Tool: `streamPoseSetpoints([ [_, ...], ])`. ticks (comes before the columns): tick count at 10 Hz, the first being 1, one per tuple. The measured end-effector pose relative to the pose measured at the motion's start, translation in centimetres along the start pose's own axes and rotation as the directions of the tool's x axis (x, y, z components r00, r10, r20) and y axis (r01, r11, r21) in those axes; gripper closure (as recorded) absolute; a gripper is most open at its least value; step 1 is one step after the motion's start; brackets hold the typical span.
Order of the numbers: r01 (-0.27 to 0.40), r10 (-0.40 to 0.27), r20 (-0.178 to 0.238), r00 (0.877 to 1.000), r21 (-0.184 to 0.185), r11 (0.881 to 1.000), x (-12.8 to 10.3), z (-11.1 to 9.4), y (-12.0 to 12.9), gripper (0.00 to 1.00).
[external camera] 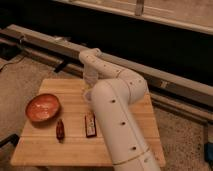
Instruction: Place the white sponge in the ceramic cup
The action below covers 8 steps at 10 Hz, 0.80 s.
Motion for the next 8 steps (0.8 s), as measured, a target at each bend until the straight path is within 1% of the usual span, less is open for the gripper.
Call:
streamPoseSetpoints([
  [2,0.024,-0.024,0.061,0.998,0.000,1.000,-0.2,-2.5,0.8,1.00],
  [3,0.042,-0.043,0.115,0.992,0.004,0.999,-0.4,-4.5,1.4,1.00],
  [4,0.052,-0.053,0.154,0.987,0.011,0.999,-0.5,-5.7,1.7,1.00],
  [5,0.063,-0.066,0.206,0.976,0.022,0.998,-0.6,-7.1,2.0,1.00],
  [6,0.071,-0.078,0.263,0.962,0.035,0.997,-0.6,-8.6,2.1,1.00],
  [8,0.073,-0.085,0.313,0.946,0.049,0.996,-0.3,-9.8,2.1,1.00],
])
